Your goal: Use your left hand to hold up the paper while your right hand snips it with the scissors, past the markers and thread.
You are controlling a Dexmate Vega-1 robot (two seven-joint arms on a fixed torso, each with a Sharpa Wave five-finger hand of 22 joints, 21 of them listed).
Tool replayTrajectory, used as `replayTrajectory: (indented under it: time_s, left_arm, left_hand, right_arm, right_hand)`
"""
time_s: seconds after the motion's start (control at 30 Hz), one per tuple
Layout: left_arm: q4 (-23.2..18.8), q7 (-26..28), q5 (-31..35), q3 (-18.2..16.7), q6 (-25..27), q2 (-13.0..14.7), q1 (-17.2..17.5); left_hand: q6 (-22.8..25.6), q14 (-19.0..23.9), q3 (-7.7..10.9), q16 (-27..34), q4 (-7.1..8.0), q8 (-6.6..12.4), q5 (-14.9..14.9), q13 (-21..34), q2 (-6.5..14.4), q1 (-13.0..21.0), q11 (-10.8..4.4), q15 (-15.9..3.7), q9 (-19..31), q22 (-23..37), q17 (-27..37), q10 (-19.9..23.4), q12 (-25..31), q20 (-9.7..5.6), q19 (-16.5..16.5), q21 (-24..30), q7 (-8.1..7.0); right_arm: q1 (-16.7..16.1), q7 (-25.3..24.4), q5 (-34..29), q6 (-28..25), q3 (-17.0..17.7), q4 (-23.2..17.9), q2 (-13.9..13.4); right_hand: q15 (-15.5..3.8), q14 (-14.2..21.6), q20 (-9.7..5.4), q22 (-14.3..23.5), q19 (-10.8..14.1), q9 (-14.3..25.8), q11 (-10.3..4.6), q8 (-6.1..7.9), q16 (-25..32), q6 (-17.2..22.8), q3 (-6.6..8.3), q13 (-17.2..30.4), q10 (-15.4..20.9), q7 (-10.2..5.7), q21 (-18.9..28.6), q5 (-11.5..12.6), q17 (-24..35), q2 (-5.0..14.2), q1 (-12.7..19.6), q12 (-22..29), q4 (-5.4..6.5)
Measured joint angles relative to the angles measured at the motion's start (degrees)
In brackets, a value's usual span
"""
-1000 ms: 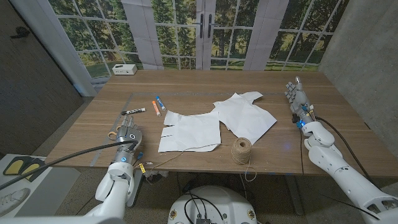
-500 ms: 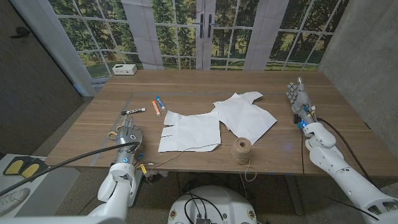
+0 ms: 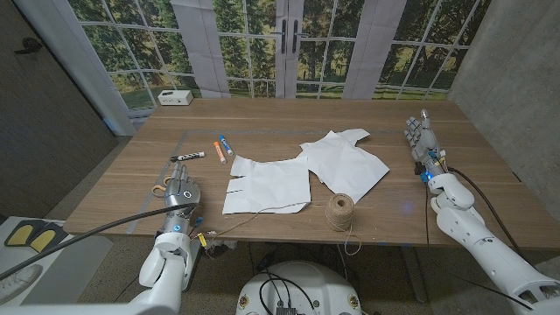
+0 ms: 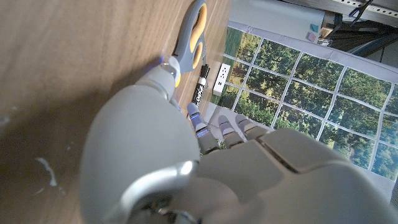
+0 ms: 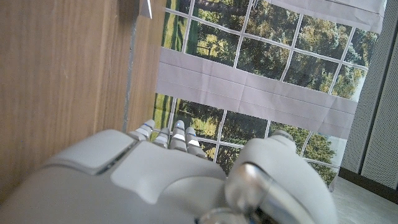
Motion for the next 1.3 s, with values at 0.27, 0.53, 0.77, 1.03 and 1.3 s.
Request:
replayTrajectory:
  time_s: [0.27,0.53,0.77,1.03,1.3]
  left_arm:
    - [1.0,1.0,0.5,0.3,0.7,-0.6,-0.1]
    - [1.9,2.1,0.7,0.6,1.4,-1.1,-0.3]
    - [2.5,2.6,0.7,0.9,1.9,-1.4,-0.5]
    - [2.9,2.0,1.4,1.0,2.2,-1.8,-0.6]
    - [4.4,2.0,2.6,1.3,3.1,-3.1,-1.1]
  left_hand:
    - [0.4,0.1,-0.13,0.0,0.13,0.41,0.0,0.0,0.4,-1.0,0.00,-0.07,0.2,0.0,0.0,0.0,0.0,0.00,0.0,0.0,0.41]
    - [3.7,-0.1,0.61,0.0,-0.61,2.45,0.3,0.1,2.0,0.6,0.61,0.07,0.3,0.0,0.0,-1.7,-0.6,0.12,-0.1,0.0,2.45]
    - [5.2,-0.7,1.24,0.0,-1.23,4.22,0.3,0.3,2.8,1.9,0.61,0.25,0.3,0.2,0.3,-1.9,-0.6,0.12,-0.1,0.0,3.98]
    - [2.1,-0.7,1.23,0.0,-1.22,2.84,0.3,0.3,3.0,2.2,1.33,0.24,2.4,0.2,0.3,-2.6,-0.6,0.12,-0.1,0.0,0.85]
    - [1.7,-0.6,1.48,0.0,-0.98,2.78,0.0,0.5,3.0,2.2,1.31,0.21,2.2,0.2,0.3,-2.6,-0.6,0.11,-0.1,0.0,1.81]
  right_arm:
    - [-0.2,0.3,0.5,0.0,0.2,0.2,0.2]
    - [-0.3,0.4,0.8,0.1,0.5,0.1,0.2]
    - [-0.6,0.5,1.3,0.0,0.8,-0.3,0.2]
    - [-0.9,0.7,1.9,-0.1,1.2,-0.3,0.3]
    - [-1.2,0.9,2.4,-0.1,1.6,-0.3,0.5]
  right_hand:
    - [0.00,0.0,0.09,0.3,0.1,0.0,0.00,0.00,0.0,-0.2,0.00,0.0,0.0,-0.23,0.0,0.0,0.0,0.00,0.0,0.0,0.00]
    - [0.00,0.0,0.09,0.3,0.1,0.0,0.00,0.00,0.0,-0.3,0.00,0.0,0.0,-0.31,-0.4,0.0,0.0,0.00,0.0,0.0,0.00]
    - [-0.31,0.3,0.09,0.3,0.1,0.0,0.00,0.00,0.0,-0.3,0.00,0.0,0.0,-0.31,-0.4,-0.2,0.0,0.00,0.0,0.0,0.00]
    - [-0.31,0.3,0.09,0.3,0.1,0.0,-0.01,0.00,0.0,-0.3,0.00,0.0,0.0,-0.31,-0.4,-0.2,0.0,0.00,0.0,0.0,0.00]
    - [-0.31,0.3,0.09,0.3,0.1,0.0,-0.21,0.00,0.0,-0.3,0.00,0.0,-0.2,-0.31,-0.4,-0.2,0.0,0.00,0.0,0.0,0.00]
